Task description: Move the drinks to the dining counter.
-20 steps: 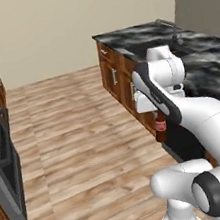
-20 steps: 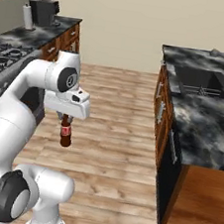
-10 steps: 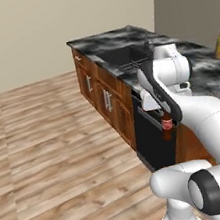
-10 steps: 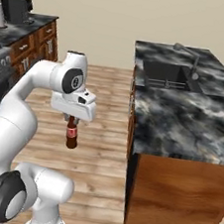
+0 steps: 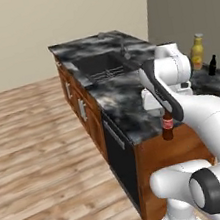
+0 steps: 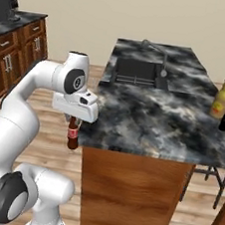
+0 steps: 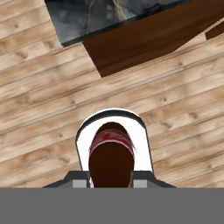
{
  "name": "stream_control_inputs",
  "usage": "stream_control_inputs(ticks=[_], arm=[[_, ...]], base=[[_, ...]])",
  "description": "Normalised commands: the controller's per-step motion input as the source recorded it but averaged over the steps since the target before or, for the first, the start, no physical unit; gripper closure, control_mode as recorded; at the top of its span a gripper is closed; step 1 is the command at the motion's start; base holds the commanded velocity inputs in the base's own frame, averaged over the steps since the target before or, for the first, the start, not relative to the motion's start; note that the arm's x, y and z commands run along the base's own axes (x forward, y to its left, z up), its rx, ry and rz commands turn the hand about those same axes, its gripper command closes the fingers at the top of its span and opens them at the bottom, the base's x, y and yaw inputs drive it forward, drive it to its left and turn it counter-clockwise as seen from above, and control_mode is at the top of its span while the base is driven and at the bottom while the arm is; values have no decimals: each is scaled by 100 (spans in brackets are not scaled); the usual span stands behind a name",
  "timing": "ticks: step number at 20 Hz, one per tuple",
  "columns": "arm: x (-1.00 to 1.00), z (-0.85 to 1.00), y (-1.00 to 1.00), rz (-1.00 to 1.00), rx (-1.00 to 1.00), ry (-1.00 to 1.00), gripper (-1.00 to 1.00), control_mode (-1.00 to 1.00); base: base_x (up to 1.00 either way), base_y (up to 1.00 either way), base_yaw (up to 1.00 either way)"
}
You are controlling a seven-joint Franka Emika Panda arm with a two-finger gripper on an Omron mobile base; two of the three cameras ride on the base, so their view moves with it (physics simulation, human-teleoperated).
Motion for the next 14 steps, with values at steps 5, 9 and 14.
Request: stream_control_inputs(ticks=[5,9,14], arm=[[0,0,0,0,0,0,100,100],[0,0,0,0,0,0,100,100],[0,0,0,0,0,0,100,100]], base=[[0,-100,20],[4,-100,24],[6,-100,28]])
